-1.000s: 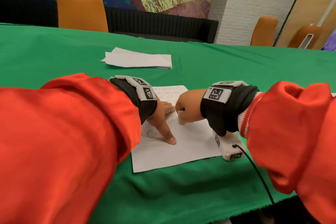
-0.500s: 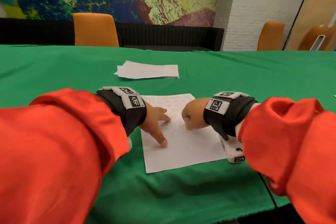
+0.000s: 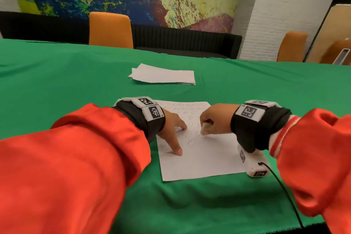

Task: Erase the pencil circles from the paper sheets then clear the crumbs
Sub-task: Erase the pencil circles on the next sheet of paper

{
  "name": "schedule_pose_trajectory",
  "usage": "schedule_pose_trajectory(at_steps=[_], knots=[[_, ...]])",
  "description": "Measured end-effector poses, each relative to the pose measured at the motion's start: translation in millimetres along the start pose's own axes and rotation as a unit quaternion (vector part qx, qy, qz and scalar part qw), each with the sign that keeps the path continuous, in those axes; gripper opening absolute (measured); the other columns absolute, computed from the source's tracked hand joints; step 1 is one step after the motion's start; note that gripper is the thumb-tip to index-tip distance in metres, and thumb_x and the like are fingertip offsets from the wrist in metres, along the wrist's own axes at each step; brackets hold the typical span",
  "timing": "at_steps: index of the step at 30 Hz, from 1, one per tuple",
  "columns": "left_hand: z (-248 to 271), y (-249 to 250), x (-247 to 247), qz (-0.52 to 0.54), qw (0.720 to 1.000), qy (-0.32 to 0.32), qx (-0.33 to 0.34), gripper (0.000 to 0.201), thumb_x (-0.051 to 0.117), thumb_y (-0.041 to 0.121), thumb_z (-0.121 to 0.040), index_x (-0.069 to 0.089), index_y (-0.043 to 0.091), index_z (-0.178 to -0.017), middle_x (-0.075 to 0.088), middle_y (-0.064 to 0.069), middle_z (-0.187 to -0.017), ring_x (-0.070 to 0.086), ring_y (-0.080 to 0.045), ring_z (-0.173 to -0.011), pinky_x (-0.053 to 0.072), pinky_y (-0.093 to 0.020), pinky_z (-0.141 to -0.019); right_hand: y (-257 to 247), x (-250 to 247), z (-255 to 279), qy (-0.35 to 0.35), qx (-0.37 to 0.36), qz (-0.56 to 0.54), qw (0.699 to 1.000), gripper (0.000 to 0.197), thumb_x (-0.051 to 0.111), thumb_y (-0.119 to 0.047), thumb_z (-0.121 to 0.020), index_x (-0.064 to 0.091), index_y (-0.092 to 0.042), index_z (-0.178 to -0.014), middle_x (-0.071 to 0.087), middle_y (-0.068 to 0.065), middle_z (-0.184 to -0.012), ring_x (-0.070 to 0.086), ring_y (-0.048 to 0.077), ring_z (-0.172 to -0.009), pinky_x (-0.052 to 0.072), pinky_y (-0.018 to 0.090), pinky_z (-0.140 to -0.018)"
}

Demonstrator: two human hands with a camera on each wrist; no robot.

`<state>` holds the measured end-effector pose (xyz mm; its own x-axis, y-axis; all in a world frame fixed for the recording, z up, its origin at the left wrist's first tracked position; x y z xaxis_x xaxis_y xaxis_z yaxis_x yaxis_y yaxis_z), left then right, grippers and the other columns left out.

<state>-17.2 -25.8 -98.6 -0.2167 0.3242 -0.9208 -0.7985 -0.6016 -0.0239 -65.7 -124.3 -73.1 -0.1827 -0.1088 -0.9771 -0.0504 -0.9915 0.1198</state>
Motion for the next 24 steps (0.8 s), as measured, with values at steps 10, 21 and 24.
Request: schedule_pose_trajectory(at_steps=[10, 21, 24], knots=[[-2.1, -2.2, 2.7, -0.014, 1.0, -0.013, -0.003, 0.087, 0.064, 0.056, -0.08, 0.019, 0.03, -0.15, 0.021, 0.001, -0.154, 0.026, -0.021, -0.14, 0.024, -0.035, -0.11, -32.1, 3.6, -7.9, -0.038, -0.009, 0.039, 0.999, 0.028, 0.044, -0.024, -0.092, 0.06, -0.013, -0.112, 0.06, 0.004, -0.113, 0.052, 0.021, -0.098, 0.039, 0.027, -0.079], [-0.4, -0.1, 3.9, -0.031, 1.0, -0.005, 0.001, 0.082, 0.061, 0.058, -0.082, 0.023, 0.03, -0.149, 0.022, 0.0, -0.153, 0.029, -0.022, -0.137, 0.027, -0.034, -0.107, -42.3, 4.6, -10.0, -0.072, -0.019, 0.055, 0.996, 0.029, 0.056, -0.034, -0.089, 0.063, -0.016, -0.111, 0.062, 0.001, -0.104, 0.051, 0.018, -0.09, 0.038, 0.025, -0.077], [-0.4, -0.5, 3.9, -0.051, 0.999, -0.01, -0.003, 0.086, 0.059, 0.061, -0.081, 0.018, 0.031, -0.15, 0.017, 0.001, -0.155, 0.025, -0.022, -0.14, 0.024, -0.037, -0.11, -36.7, 3.4, -13.3, -0.059, -0.001, 0.066, 0.996, 0.027, 0.055, -0.035, -0.089, 0.063, -0.015, -0.107, 0.062, 0.002, -0.102, 0.051, 0.019, -0.088, 0.039, 0.025, -0.074]])
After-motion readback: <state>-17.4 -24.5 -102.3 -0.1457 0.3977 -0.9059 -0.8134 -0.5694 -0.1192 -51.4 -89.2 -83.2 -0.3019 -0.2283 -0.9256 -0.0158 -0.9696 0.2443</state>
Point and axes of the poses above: each hand's wrist, its own z-axis away from the middle knuckle, its own x-axis out of the palm, y = z × x, the point moved 6 cm from there along -z, towards the middle knuckle
